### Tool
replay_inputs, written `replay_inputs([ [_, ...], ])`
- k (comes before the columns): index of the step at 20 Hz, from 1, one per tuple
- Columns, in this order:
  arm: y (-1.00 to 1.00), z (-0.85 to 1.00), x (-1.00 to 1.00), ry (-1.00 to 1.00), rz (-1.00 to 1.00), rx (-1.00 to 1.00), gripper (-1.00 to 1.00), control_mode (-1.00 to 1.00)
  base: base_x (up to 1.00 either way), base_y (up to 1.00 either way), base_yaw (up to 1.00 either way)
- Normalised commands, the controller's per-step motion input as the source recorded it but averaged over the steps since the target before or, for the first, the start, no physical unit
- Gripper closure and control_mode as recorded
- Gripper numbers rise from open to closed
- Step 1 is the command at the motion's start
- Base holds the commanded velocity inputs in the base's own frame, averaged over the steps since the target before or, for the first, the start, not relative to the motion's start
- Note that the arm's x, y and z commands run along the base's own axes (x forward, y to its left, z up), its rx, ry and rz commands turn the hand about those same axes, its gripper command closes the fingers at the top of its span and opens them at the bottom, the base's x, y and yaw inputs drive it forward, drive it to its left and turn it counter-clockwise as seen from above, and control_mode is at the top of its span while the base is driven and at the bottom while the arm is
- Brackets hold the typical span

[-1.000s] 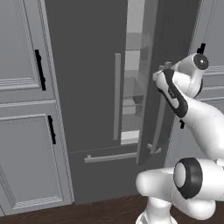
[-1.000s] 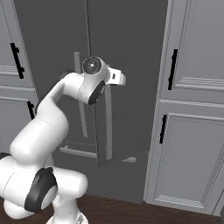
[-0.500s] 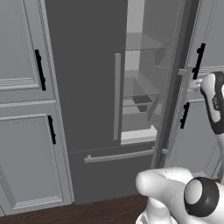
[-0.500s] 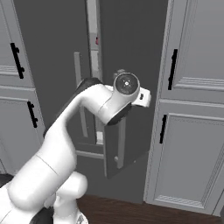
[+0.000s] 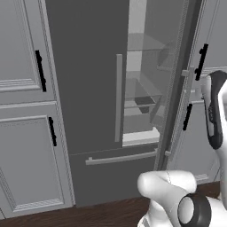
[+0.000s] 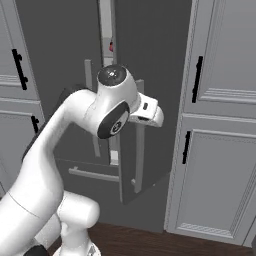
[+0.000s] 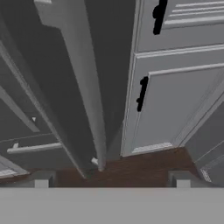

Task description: Take the strawberry from the fridge and place it on top of the pancake, located on the dining counter.

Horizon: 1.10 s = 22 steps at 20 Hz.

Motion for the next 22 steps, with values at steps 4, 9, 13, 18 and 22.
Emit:
replay_inputs([
  [4,1.0,-0.04,0.0,0.55,-0.03,-0.69,-1.0,-1.0,0.0,0.0,0.0],
  [9,0.93,-0.02,0.0,0.48,0.04,-0.71,-1.0,-1.0,0.0,0.0,0.0],
  [13,0.98,-0.17,0.0,0.47,0.24,-0.79,-1.0,-1.0,0.0,0.0,0.0],
  [18,0.44,-0.18,0.59,0.46,0.24,-0.48,-1.0,-1.0,0.0,0.0,0.0],
  [22,-0.09,-0.33,0.96,0.33,0.15,-0.17,-1.0,-1.0,0.0,0.0,0.0],
])
